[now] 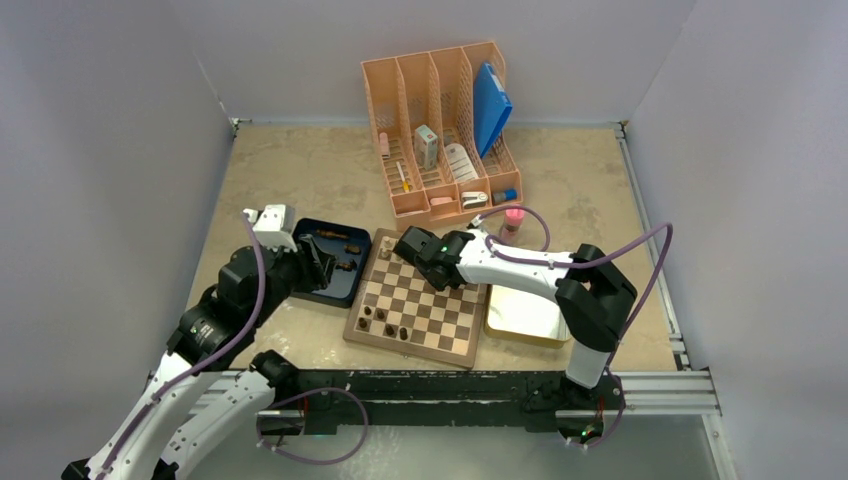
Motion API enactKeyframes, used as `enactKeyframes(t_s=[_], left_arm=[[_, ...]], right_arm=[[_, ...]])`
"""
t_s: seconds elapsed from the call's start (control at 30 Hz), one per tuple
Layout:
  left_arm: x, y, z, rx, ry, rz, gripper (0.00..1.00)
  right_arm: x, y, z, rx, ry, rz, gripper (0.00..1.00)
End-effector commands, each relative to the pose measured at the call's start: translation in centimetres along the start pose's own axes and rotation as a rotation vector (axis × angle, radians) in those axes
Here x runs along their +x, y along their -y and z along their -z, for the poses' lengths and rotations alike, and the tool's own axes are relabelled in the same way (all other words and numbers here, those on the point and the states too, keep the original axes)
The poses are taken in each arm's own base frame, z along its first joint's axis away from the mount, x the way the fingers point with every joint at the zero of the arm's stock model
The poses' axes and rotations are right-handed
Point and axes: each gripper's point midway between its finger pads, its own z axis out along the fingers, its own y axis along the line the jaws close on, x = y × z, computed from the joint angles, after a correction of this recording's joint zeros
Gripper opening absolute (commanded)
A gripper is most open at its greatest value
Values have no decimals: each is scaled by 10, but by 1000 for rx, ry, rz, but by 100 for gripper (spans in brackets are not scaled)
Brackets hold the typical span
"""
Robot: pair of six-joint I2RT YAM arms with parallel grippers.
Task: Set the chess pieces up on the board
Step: Pick up the chess piece from the chessboard.
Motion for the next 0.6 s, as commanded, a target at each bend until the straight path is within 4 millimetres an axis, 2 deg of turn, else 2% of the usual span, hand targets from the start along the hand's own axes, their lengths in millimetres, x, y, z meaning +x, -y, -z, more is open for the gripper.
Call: enactKeyframes(t_s=[0.0,0.27,0.57], left_arm=[[-13,7,2,32,46,-9,50],[-14,6,5,32,55,-6,51],[-15,6,5,33,59,-8,51]], right_arm=[[-3,-2,2,9,17,-34,41],[8,-1,-6,31,-12,-20,41],[7,1,-10,38,3,-12,41]])
